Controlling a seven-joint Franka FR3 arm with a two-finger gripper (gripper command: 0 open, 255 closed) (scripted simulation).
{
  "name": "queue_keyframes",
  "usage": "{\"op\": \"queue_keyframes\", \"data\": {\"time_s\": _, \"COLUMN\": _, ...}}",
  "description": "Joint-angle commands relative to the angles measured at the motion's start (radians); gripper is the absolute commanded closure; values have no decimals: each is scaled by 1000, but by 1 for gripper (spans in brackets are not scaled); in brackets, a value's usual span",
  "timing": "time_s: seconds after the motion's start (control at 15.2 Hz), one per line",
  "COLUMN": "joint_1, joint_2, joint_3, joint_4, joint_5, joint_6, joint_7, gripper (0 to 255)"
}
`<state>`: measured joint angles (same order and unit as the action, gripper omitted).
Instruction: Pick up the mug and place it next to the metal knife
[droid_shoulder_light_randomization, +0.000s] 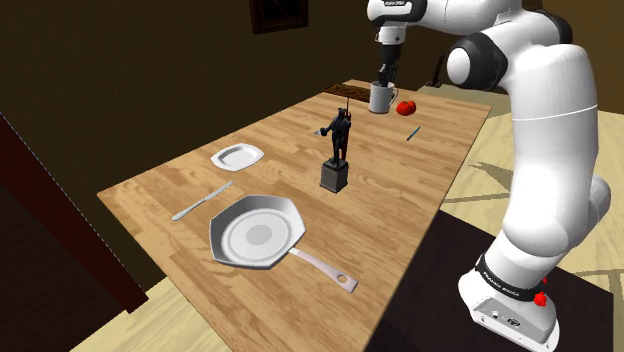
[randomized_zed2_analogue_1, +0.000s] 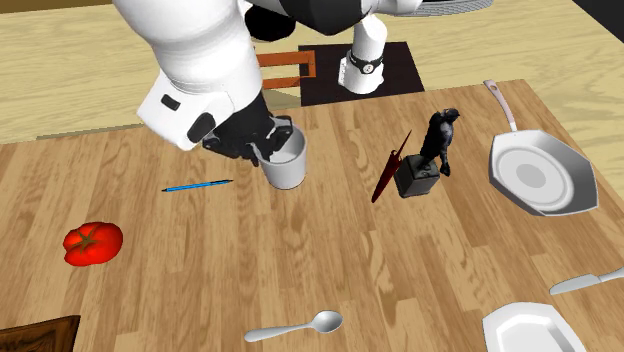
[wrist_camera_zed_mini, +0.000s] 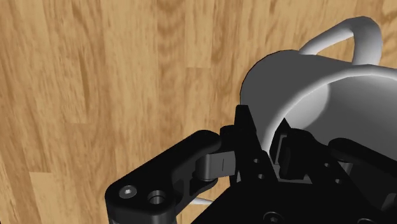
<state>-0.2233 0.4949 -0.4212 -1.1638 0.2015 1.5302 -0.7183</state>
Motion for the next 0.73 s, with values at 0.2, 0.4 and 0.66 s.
{"op": "queue_keyframes", "data": {"time_s": 0.2, "joint_1": 103, "joint_2": -79, "joint_3": 19, "joint_4": -117, "joint_5": -27, "joint_6": 46, "joint_7": 100, "gripper": 255}}
{"op": "queue_keyframes", "data": {"time_s": 0.4, "joint_1": 159, "joint_2": -116, "joint_3": 34, "joint_4": -168, "joint_5": -40, "joint_6": 65, "joint_7": 165, "gripper": 255}}
{"op": "queue_keyframes", "data": {"time_s": 0.66, "joint_1": 227, "joint_2": -149, "joint_3": 59, "joint_4": -211, "joint_5": -52, "joint_6": 83, "joint_7": 252, "gripper": 255}}
